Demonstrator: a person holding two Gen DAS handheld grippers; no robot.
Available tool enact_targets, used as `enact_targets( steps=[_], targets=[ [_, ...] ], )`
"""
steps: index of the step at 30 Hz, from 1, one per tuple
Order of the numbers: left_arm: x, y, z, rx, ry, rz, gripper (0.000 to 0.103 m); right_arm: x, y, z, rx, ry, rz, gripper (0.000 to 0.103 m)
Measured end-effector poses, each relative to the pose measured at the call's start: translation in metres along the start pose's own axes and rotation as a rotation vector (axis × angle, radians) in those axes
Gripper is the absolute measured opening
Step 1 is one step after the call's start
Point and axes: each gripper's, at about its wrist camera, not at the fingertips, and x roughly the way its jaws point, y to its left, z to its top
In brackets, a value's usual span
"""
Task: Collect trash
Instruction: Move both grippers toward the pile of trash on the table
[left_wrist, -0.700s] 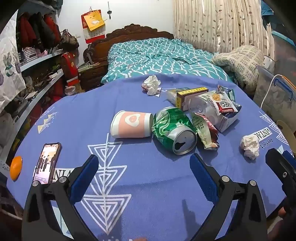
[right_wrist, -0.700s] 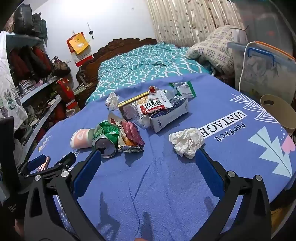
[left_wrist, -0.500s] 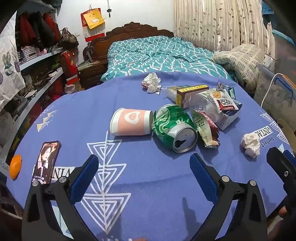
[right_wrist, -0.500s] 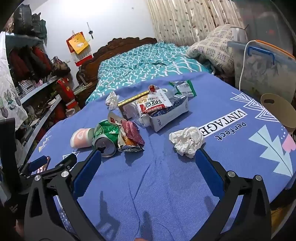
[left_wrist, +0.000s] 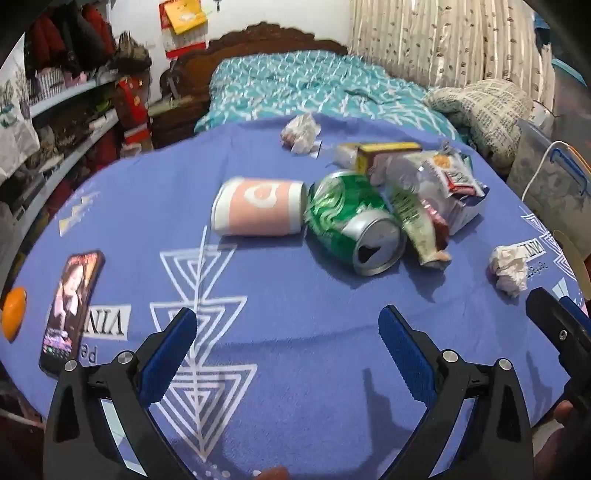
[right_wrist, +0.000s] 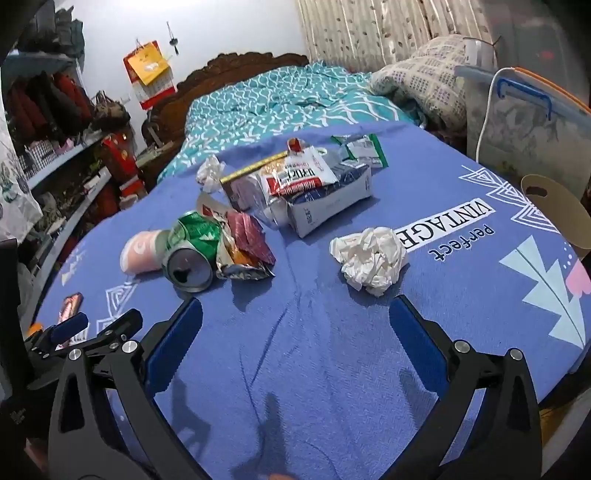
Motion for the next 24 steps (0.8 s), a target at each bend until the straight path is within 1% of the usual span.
enact_targets(
  steps=[5,10,15,19,24],
  targets=[
    [0.019,0.009,-0.009,-0.039,0.086,-0.035,0.094,0.014,0.002,-0.004,-0.010,0.063,-0.005,0.100],
    [0.036,0.008,-0.022,-0.038,0.168,-0.060,0.094,0.027,0.003,-0.008,-0.010,0.122,-0.002,0.100],
    [0.035,0.004,-0.033,0.009,0.143,-0.040,0.094,0.042,-0.001,-0.013,0.009,0.184,0.009,0.100],
    [0.033,0.004,-0.037,0.027,0.123,-0.056,0.094,0.052,-0.007,-0.018,0.033,0.229,0.020,0.100],
    [0.029,0.003,-0.042,0.051,0.100,-0.058,0.095,0.054,-0.006,-0.019,0.017,0.222,0.015,0.100]
  ],
)
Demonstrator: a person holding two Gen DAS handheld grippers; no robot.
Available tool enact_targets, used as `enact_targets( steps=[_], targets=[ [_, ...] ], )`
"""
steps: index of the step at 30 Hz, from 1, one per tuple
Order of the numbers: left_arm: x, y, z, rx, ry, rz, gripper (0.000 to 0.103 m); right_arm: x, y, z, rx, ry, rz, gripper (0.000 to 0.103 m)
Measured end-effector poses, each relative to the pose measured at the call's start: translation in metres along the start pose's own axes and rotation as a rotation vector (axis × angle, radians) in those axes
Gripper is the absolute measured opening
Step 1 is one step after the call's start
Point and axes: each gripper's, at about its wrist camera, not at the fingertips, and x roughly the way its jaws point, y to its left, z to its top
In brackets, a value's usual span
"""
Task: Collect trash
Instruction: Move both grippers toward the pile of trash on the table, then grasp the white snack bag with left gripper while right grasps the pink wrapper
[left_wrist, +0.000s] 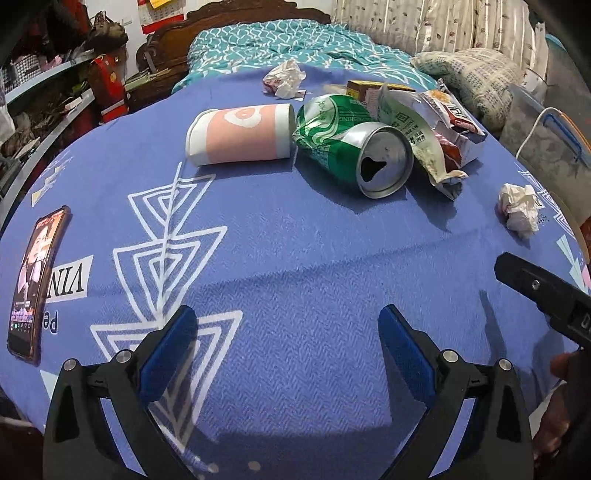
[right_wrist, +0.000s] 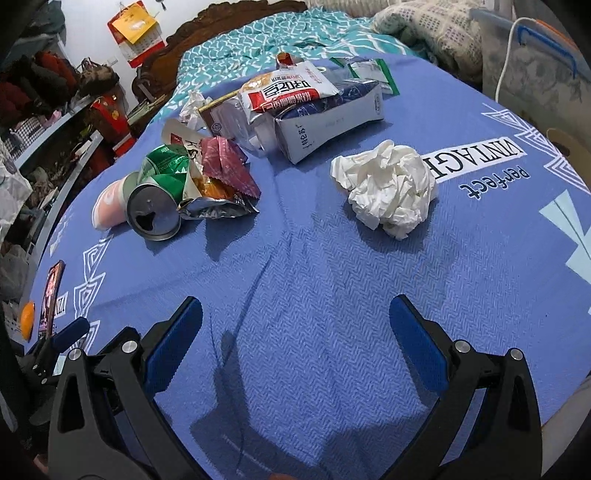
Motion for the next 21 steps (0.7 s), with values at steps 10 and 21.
enact_targets(
  steps=[10,21],
  targets=[
    [-0.011,0.004,0.032,0.044,-0.075,-0.068,0.094,-0.006,-0.009,0.001,-0.052,-0.059,0.083,0.075],
    [-0.017,-0.003,0.085,0.014,-0.108,-0.212,0.072,0.005,0.028,0.064,-0.248,-0.124,0.147,0.047]
  ],
)
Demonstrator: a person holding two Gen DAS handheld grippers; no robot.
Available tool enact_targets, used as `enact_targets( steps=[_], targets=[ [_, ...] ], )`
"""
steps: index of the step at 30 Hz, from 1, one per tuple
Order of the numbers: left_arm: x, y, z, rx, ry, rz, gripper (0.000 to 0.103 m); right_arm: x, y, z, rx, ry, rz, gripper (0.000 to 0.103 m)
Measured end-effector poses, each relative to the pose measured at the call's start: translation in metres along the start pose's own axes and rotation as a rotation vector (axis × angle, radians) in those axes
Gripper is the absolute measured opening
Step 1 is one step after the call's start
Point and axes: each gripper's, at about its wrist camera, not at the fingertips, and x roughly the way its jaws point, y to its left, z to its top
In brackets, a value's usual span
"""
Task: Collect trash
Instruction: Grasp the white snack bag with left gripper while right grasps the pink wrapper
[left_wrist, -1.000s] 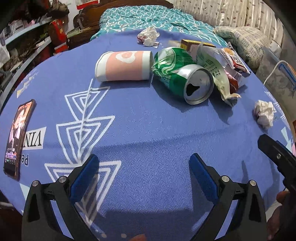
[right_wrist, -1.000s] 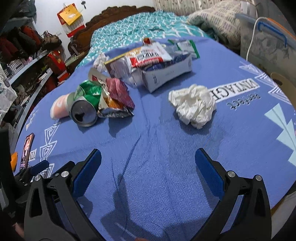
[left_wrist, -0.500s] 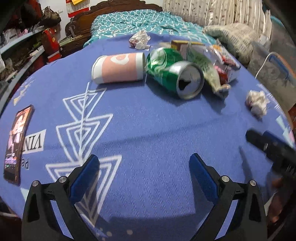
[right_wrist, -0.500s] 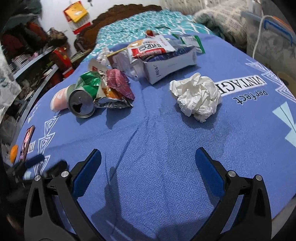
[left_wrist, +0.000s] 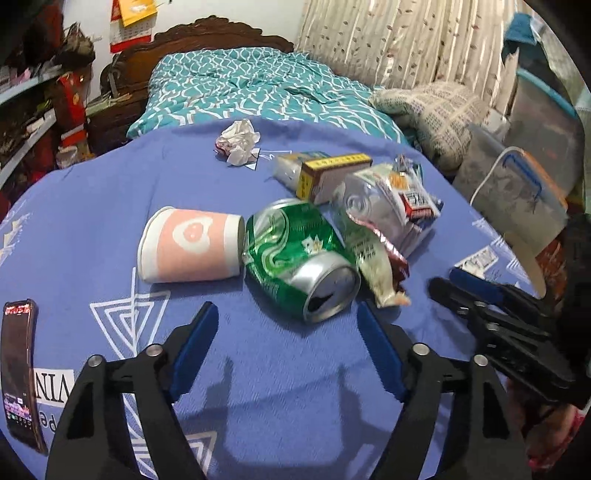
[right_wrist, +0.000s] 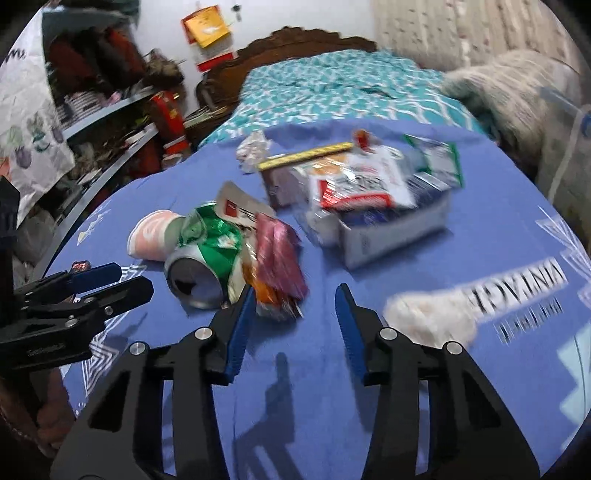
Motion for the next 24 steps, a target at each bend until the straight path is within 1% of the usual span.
enact_targets(
  steps=[2,3,4,5,6,7,8,9,12,14,16,17,19,20,22,23,24],
  targets=[
    [-0.005,-0.003,0.004,-0.001,-0.014,-0.014,0.071,0.013,0.004,0.006,-0.023,0.026,0.024,0.046],
    [-0.005,-0.006,0.007,0.007,-0.018,-0.017,0.069,0.023,0.004,0.008,-0.014,0.049,0.051,0.039],
    [-0.006,-0.010,0.008,0.021,-0.021,-0.023,0.067,0.033,0.002,0.010,0.008,0.078,0.091,0.034],
    [-0.005,-0.017,0.009,0.039,-0.019,-0.029,0.066,0.039,-0.004,0.010,0.037,0.097,0.116,0.019],
    [-0.004,-0.020,0.008,0.051,-0.015,-0.032,0.063,0.045,-0.012,0.009,0.080,0.113,0.135,0.015],
    [-0.002,-0.026,0.009,0.065,-0.007,-0.039,0.061,0.044,-0.021,0.008,0.115,0.104,0.159,0.014],
    [0.001,-0.032,0.009,0.074,0.001,-0.050,0.061,0.041,-0.026,0.006,0.133,0.088,0.166,0.010],
    [0.003,-0.036,0.010,0.078,0.006,-0.057,0.060,0.036,-0.032,0.004,0.142,0.073,0.151,0.008],
    [0.022,-0.051,0.013,0.079,0.052,-0.096,0.060,0.018,-0.044,-0.006,0.156,0.033,0.130,0.008],
    [0.036,-0.061,0.015,0.088,0.073,-0.103,0.060,0.004,-0.051,-0.013,0.160,0.011,0.118,0.008],
    [0.049,-0.069,0.017,0.102,0.089,-0.100,0.060,-0.012,-0.059,-0.023,0.167,-0.012,0.087,0.008],
    [0.056,-0.072,0.017,0.107,0.100,-0.089,0.060,-0.019,-0.064,-0.027,0.177,-0.023,0.080,0.008],
    [0.073,-0.078,0.018,0.108,0.139,-0.075,0.049,-0.027,-0.072,-0.032,0.194,-0.040,0.081,0.011],
    [0.080,-0.080,0.018,0.100,0.157,-0.077,0.048,-0.030,-0.075,-0.033,0.206,-0.054,0.082,0.011],
    [0.086,-0.081,0.017,0.094,0.167,-0.091,0.043,-0.034,-0.084,-0.030,0.221,-0.073,0.112,0.014],
    [0.090,-0.082,0.017,0.092,0.171,-0.098,0.043,-0.033,-0.084,-0.027,0.220,-0.078,0.124,0.026],
    [0.092,-0.080,0.017,0.085,0.175,-0.101,0.042,-0.034,-0.084,-0.026,0.219,-0.080,0.130,0.053]
  ],
)
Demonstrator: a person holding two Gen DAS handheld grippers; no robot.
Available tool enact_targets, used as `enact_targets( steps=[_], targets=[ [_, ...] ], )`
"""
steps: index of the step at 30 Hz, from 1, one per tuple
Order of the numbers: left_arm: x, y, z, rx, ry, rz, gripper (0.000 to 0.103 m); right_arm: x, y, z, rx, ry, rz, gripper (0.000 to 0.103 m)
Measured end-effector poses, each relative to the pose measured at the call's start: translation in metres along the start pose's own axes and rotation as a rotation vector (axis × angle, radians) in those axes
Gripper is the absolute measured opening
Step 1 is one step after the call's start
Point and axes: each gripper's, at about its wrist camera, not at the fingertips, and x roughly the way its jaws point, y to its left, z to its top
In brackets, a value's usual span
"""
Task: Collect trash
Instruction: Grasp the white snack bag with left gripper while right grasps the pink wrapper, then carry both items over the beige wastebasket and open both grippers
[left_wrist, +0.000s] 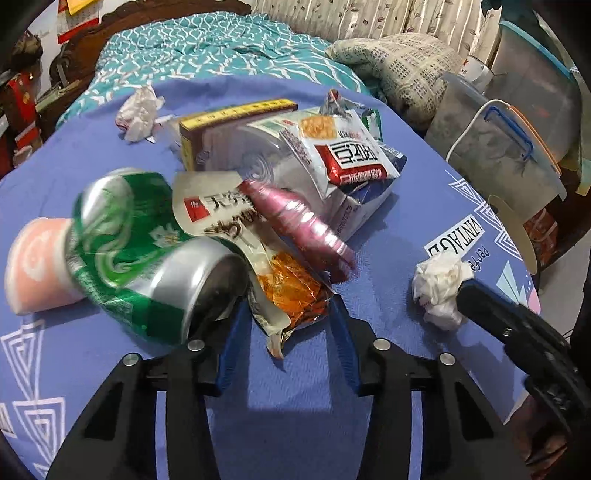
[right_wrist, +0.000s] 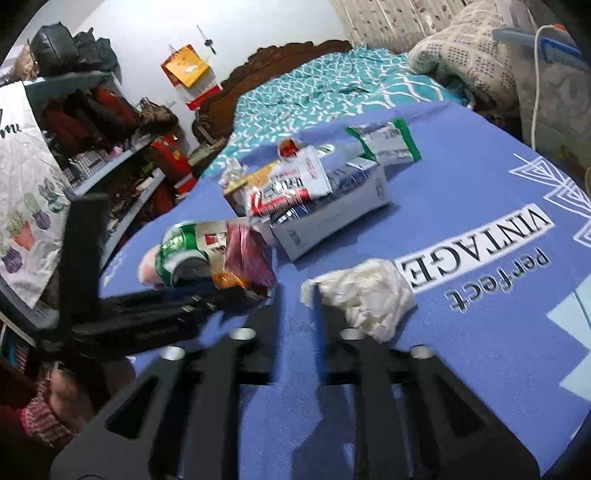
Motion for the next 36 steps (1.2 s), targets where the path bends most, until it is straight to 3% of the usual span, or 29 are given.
enact_targets(
  steps=[2,4,6,7,8,11,16,19,22,23,25,27,36],
  targets=[
    [0.002,0.006,-0.001,-0.024,-0.009,-0.022,0.042,0.000,0.006,0.007,-0.011,-0.024,0.002,0.082],
    [0.002,0.014,-0.002,-0.048,-0.023,-0.047,0.039,0.006,0.020,0.015,-0.078,-0.038,-0.011,0.079],
    [0.000,0.018,-0.004,-0.049,-0.032,-0.045,0.036,0.019,0.034,0.021,-0.131,0.002,-0.011,0.065],
    [-0.002,0.020,-0.004,-0.049,-0.035,-0.044,0.027,0.028,0.039,0.024,-0.143,0.031,-0.002,0.063],
    [-0.005,0.021,-0.005,-0.048,-0.042,-0.038,0.026,0.034,0.045,0.023,-0.149,0.051,0.003,0.059],
    [-0.016,0.027,-0.012,-0.044,-0.052,-0.050,0.016,0.055,0.057,0.026,-0.171,0.115,0.027,0.057],
    [-0.036,0.040,-0.040,-0.017,-0.059,-0.055,0.016,0.084,0.077,0.024,-0.267,0.136,-0.052,0.058],
    [-0.047,0.046,-0.054,-0.005,-0.062,-0.062,0.016,0.098,0.069,0.024,-0.252,0.164,-0.092,0.057],
    [-0.056,0.047,-0.062,0.006,-0.076,-0.075,0.016,0.108,0.050,0.021,-0.169,0.217,-0.071,0.041],
    [-0.059,0.047,-0.063,0.010,-0.081,-0.080,0.016,0.108,0.045,0.019,-0.146,0.219,-0.061,0.039],
    [-0.061,0.047,-0.065,0.011,-0.085,-0.089,0.016,0.105,0.040,0.017,-0.129,0.221,-0.035,0.021],
    [-0.062,0.045,-0.065,0.009,-0.091,-0.096,0.016,0.098,0.039,0.016,-0.112,0.215,0.002,0.011],
    [-0.070,0.009,-0.042,0.063,-0.116,-0.171,0.016,0.017,0.017,0.016,-0.052,0.051,0.036,0.010]
  ],
)
